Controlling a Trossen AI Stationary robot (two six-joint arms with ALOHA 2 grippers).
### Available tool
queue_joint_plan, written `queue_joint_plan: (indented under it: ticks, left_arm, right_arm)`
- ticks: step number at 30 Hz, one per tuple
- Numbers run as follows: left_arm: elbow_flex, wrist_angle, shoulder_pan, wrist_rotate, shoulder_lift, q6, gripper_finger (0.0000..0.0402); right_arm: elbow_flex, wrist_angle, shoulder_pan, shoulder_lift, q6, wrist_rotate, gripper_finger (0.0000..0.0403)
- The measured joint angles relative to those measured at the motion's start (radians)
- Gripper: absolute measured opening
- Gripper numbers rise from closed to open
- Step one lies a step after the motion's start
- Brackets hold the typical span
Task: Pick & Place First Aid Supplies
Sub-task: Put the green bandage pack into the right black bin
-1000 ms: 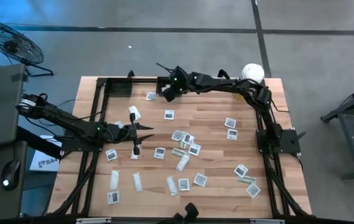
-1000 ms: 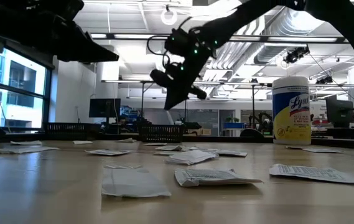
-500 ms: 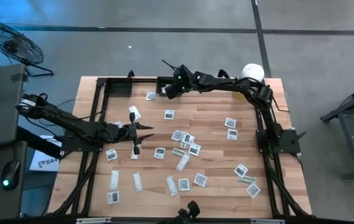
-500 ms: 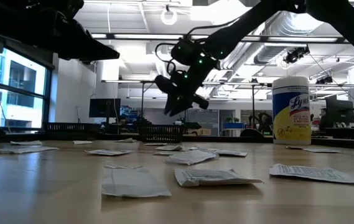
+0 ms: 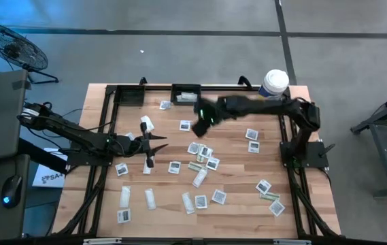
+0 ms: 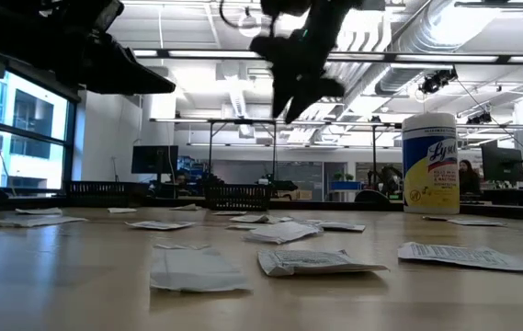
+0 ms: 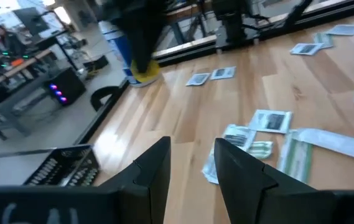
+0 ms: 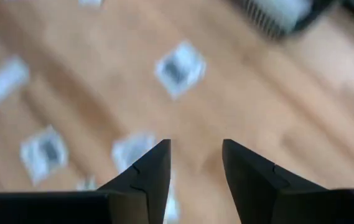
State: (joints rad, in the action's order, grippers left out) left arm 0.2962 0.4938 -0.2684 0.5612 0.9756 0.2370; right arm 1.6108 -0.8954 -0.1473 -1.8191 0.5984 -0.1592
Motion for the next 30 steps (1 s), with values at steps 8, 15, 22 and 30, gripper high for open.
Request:
queue_joint_plan:
  ticks: [8,15,22,30]
  left_arm:
    - [0.000,-0.004,0.000,0.033,0.000,0.002,0.0121]
    - [0.000,0.001,0.000,0.029,0.000,0.002,0.0121]
    - [0.000,0.013,0.000,0.030,0.002,-0.001,0.0121]
    - [0.000,0.014,0.000,0.025,0.002,-0.006,0.0121]
  right_arm:
    - [-0.079,-0.385,0.370,0.007,0.641,0.000,0.0146]
    - [-0.246,-0.326,0.653,0.032,1.196,0.244,0.0142]
    - [-0.346,-0.272,0.791,0.034,1.421,0.362,0.0142]
    - [-0.571,-0.107,0.740,0.129,1.412,0.381,0.0142]
